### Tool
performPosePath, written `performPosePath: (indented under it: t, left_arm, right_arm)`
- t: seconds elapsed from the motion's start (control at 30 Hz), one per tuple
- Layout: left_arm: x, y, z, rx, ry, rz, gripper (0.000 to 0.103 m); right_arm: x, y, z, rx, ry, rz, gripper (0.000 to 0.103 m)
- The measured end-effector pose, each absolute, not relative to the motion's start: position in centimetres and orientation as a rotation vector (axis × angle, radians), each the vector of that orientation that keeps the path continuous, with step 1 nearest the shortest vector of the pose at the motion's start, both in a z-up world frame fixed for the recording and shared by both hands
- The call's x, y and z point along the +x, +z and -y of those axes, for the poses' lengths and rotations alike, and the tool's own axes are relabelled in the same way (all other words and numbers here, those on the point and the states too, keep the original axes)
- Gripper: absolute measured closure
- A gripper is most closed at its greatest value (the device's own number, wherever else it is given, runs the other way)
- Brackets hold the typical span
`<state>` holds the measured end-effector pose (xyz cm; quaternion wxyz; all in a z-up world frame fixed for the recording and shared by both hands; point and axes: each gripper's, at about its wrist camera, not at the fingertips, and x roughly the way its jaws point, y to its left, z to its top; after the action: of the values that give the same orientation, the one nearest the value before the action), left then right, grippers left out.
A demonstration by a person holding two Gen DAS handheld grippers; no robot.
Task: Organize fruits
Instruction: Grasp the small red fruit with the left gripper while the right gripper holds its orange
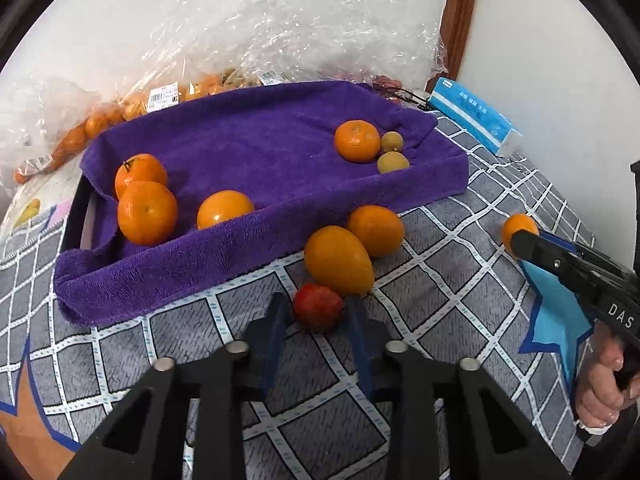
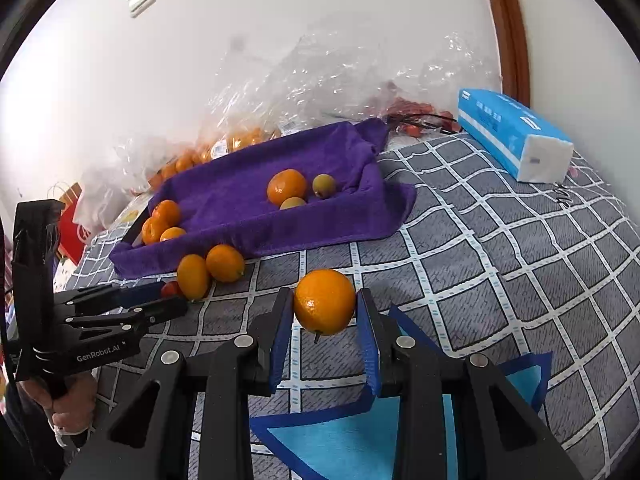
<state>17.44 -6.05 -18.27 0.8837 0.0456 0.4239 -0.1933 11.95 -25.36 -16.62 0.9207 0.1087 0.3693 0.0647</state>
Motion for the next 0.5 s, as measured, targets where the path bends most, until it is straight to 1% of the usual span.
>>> performPosePath:
  t: [0.13, 0.33, 0.5]
  left_arm:
    - [16.5, -17.9, 4.4, 0.048, -0.4, -0.875, 0.079]
    - [14.9, -17.5, -0.5, -0.031, -0.285, -0.835, 0.079]
    - [15.5, -18.1, -2.6, -0.129, -0.306, -0.854, 0.079]
  right_arm:
    - [12.0, -16.7, 25.2, 0.213, 0.135, -0.765, 0.071]
    - [12.0, -16.7, 25.4, 0.217, 0.119, -0.765, 0.071]
    - [12.1, -16.8, 25.3, 0.207, 0.119, -0.769, 0.071]
